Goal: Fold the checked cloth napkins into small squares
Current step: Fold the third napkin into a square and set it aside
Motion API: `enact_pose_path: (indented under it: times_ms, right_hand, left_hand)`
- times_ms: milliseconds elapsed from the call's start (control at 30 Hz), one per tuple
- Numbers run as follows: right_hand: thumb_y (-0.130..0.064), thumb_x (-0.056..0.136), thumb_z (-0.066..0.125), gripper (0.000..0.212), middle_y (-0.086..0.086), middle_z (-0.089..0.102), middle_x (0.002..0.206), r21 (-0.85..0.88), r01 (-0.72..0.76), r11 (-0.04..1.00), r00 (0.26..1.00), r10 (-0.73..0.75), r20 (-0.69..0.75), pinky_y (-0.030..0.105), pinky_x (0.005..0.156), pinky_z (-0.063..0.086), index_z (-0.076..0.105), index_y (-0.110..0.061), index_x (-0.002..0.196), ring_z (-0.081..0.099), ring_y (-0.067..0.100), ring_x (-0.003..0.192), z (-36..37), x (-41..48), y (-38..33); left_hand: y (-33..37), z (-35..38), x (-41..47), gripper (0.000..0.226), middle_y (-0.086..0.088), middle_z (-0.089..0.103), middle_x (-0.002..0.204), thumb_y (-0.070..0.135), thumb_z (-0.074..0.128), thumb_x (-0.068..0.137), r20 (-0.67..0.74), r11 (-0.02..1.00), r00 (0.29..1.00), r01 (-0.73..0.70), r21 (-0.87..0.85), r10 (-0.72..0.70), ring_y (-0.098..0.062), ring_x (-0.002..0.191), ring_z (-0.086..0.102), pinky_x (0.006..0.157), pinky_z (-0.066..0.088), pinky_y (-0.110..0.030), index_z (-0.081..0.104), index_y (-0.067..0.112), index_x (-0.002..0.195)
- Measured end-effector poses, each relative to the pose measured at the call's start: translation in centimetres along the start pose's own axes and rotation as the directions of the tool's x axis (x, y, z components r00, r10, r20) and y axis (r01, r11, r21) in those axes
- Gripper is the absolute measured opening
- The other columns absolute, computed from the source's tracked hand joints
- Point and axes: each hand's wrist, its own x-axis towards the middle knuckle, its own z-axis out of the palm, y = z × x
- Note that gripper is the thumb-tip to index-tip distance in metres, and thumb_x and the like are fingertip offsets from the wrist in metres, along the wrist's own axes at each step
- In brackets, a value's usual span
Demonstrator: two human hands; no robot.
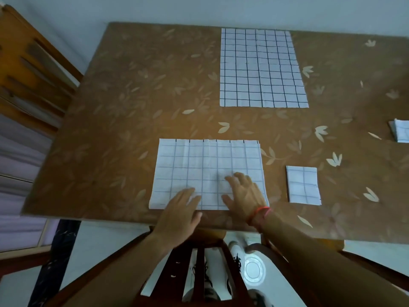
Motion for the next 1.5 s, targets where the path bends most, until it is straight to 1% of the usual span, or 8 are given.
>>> enact_pose_path:
  times_ms: [167, 267, 433, 500, 667, 867, 1067, 1500]
  right_hand:
    - [-0.044, 0.074, 0.047, 0.054, 0.019, 0.054, 0.129, -0.145, 0.127, 0.981, 0.991, -0.131, -0.022, 0.045, 0.081, 0.053, 0.058, -0.013, 0.117, 0.056, 0.036, 0.114, 2.6, -3.7, -2.3]
    - [-0.041, 0.076, 0.049, 0.056, 0.020, 0.051, 0.135, -0.190, 0.178, 0.966, 0.984, -0.180, 0.008, 0.044, 0.092, 0.051, 0.056, -0.010, 0.122, 0.051, 0.035, 0.125, 4.0, -5.0, -2.9]
    - [-0.034, 0.085, 0.050, 0.066, 0.022, 0.030, 0.150, -0.219, 0.241, 0.946, 0.970, -0.225, 0.095, 0.050, 0.109, 0.036, 0.037, 0.000, 0.140, 0.026, 0.036, 0.141, 6.1, -6.0, -3.3]
    - [-0.034, 0.087, 0.046, 0.071, 0.021, 0.019, 0.155, -0.232, 0.261, 0.937, 0.962, -0.234, 0.138, 0.051, 0.113, 0.026, 0.026, 0.000, 0.146, 0.015, 0.036, 0.144, 6.4, -5.9, -3.4]
    - [-0.045, 0.084, 0.019, 0.076, 0.022, 0.019, 0.154, -0.211, 0.227, 0.951, 0.970, -0.201, 0.140, 0.053, 0.113, 0.025, 0.025, -0.001, 0.146, 0.016, 0.037, 0.144, 6.8, -5.6, -3.6]
    - [-0.044, 0.086, 0.024, 0.075, 0.022, 0.012, 0.156, -0.236, 0.240, 0.942, 0.968, -0.213, 0.134, 0.052, 0.115, 0.022, 0.021, -0.002, 0.148, 0.010, 0.037, 0.145, 7.4, -5.2, -3.8]
    - [-0.042, 0.087, 0.034, 0.072, 0.023, 0.020, 0.154, -0.235, 0.228, 0.945, 0.972, -0.208, 0.108, 0.051, 0.112, 0.027, 0.027, -0.001, 0.145, 0.019, 0.037, 0.143, 7.5, -4.9, -3.9]
    - [-0.052, 0.086, 0.039, 0.076, 0.024, 0.023, 0.153, -0.278, 0.235, 0.931, 0.971, -0.212, 0.108, 0.051, 0.111, 0.029, 0.032, -0.003, 0.143, 0.023, 0.037, 0.142, 7.7, -4.7, -3.6]
  left_hand:
    - [1.5, 1.4, -2.9, 0.055, -0.013, 0.038, 0.151, 0.034, 0.054, 0.091, 0.030, 0.984, 0.994, -0.108, 0.142, 0.105, -0.028, 0.142, 0.032, 0.114, 0.032, -0.044, 0.048, 0.008, 0.139]
    - [2.0, 1.9, -3.4, 0.061, -0.014, 0.034, 0.154, 0.038, 0.037, 0.094, 0.044, 0.971, 0.995, -0.096, 0.219, 0.088, -0.026, 0.145, 0.025, 0.117, 0.023, -0.041, 0.041, 0.003, 0.144]
    - [2.4, 3.1, -3.5, 0.063, -0.018, 0.033, 0.153, 0.042, 0.017, 0.103, 0.079, 0.979, 0.996, -0.059, 0.197, 0.045, -0.028, 0.144, 0.028, 0.115, 0.031, -0.045, 0.037, -0.001, 0.145]
    - [2.4, 3.4, -3.4, 0.063, -0.019, 0.033, 0.153, 0.043, 0.018, 0.103, 0.085, 0.980, 0.996, -0.053, 0.192, 0.037, -0.029, 0.144, 0.028, 0.113, 0.034, -0.047, 0.035, -0.001, 0.146]
    - [2.4, 3.7, -3.0, 0.060, -0.019, 0.037, 0.151, 0.039, 0.027, 0.098, 0.060, 0.984, 0.998, -0.014, 0.179, 0.004, -0.029, 0.141, 0.035, 0.107, 0.041, -0.049, 0.033, 0.001, 0.145]
    - [2.1, 4.2, -2.9, 0.062, -0.019, 0.035, 0.152, 0.040, 0.029, 0.096, 0.044, 0.986, 0.999, -0.010, 0.167, 0.003, -0.030, 0.141, 0.033, 0.106, 0.042, -0.049, 0.023, 0.003, 0.146]
    - [1.6, 4.5, -2.9, 0.066, -0.017, 0.028, 0.155, 0.042, 0.030, 0.096, 0.065, 0.982, 0.998, 0.003, 0.190, -0.016, -0.029, 0.145, 0.027, 0.109, 0.038, -0.050, 0.018, 0.004, 0.149]
    - [0.6, 4.4, -3.5, 0.066, -0.016, 0.023, 0.158, 0.044, 0.029, 0.098, 0.056, 0.972, 0.998, 0.019, 0.235, -0.033, -0.028, 0.147, 0.022, 0.112, 0.020, -0.046, 0.023, 0.003, 0.150]
